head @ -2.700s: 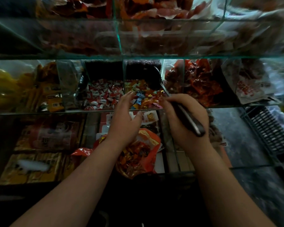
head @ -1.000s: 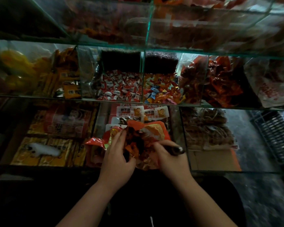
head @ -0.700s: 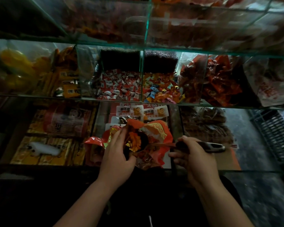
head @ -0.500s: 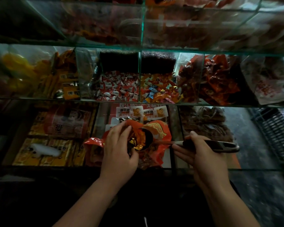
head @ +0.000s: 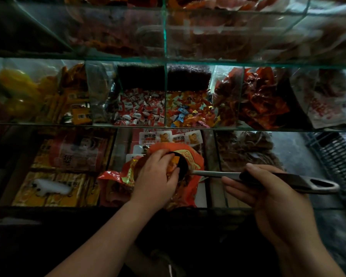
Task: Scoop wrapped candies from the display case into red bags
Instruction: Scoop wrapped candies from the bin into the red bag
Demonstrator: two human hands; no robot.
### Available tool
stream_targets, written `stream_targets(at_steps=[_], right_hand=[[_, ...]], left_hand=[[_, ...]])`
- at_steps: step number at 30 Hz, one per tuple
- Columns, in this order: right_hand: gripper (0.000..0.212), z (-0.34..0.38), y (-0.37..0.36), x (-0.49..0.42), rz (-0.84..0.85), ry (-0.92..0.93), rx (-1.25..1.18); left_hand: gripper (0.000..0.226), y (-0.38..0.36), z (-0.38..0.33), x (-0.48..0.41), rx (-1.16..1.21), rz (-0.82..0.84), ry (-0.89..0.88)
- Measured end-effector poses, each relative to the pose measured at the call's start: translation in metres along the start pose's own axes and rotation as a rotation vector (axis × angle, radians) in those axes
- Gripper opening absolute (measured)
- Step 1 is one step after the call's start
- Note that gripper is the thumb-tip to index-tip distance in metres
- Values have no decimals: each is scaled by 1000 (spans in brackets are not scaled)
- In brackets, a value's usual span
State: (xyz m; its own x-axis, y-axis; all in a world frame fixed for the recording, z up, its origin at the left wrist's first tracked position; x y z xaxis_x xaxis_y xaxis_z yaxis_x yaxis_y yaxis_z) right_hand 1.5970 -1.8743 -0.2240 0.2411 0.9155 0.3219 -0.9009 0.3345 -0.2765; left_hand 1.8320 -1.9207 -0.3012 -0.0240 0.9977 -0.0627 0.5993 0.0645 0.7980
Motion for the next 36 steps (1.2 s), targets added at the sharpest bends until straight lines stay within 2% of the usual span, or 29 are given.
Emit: stream_targets(at_steps=[2, 6, 11, 15, 19, 23, 25, 27, 29, 31, 33, 36], right_hand=[[21, 3, 3, 0, -4, 5, -13], [39, 5, -3, 3, 45, 25, -1], [37, 11, -17, 7, 137, 96, 12], [40, 28, -27, 5, 119, 158, -58], [21, 47, -31, -10, 48, 207, -191], [8, 49, -43, -42, -24, 253, -282], [7, 49, -52, -58, -58, 362, -154], [9, 58, -65, -70, -39, 655, 278], [10, 58, -87, -73, 128, 952, 782], [26, 44, -98, -74, 280, 1045, 1104], [31, 39, -99, -70, 295, 1069, 1162], [14, 52, -91, -43, 195, 1131, 955]], left_hand=[[49, 2, -5, 3, 17, -21, -31], [50, 4, -9, 4, -3, -21, -47], [49, 15, -15, -8, -31, -49, -78], [49, 33, -33, -35, -24, -110, -158], [51, 47, -63, -87, -74, -139, -272], [56, 48, -79, -138, -86, -89, -267], [61, 46, -79, -147, -48, -83, -231], [64, 44, -74, -143, 13, -86, -179], [64, 40, -64, -130, 96, -81, -113], [62, 38, -55, -115, 143, -77, -71], [62, 39, -51, -103, 166, -86, -55], [60, 48, -49, -84, 217, -108, -48]])
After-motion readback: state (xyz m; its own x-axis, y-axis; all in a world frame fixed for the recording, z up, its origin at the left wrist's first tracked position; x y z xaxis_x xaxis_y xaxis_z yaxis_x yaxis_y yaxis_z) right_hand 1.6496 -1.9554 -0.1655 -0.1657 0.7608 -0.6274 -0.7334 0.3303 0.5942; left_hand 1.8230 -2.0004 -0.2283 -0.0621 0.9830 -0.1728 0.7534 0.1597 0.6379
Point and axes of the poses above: each hand's wrist, its own x-axis away from the middle knuckle, its own y-axis out of the back of the hand, z = x × y, the point moved 6 cm from there along -x, towards the middle knuckle, and after that the axes turned 3 degrees about y, right-handed, at the moved point
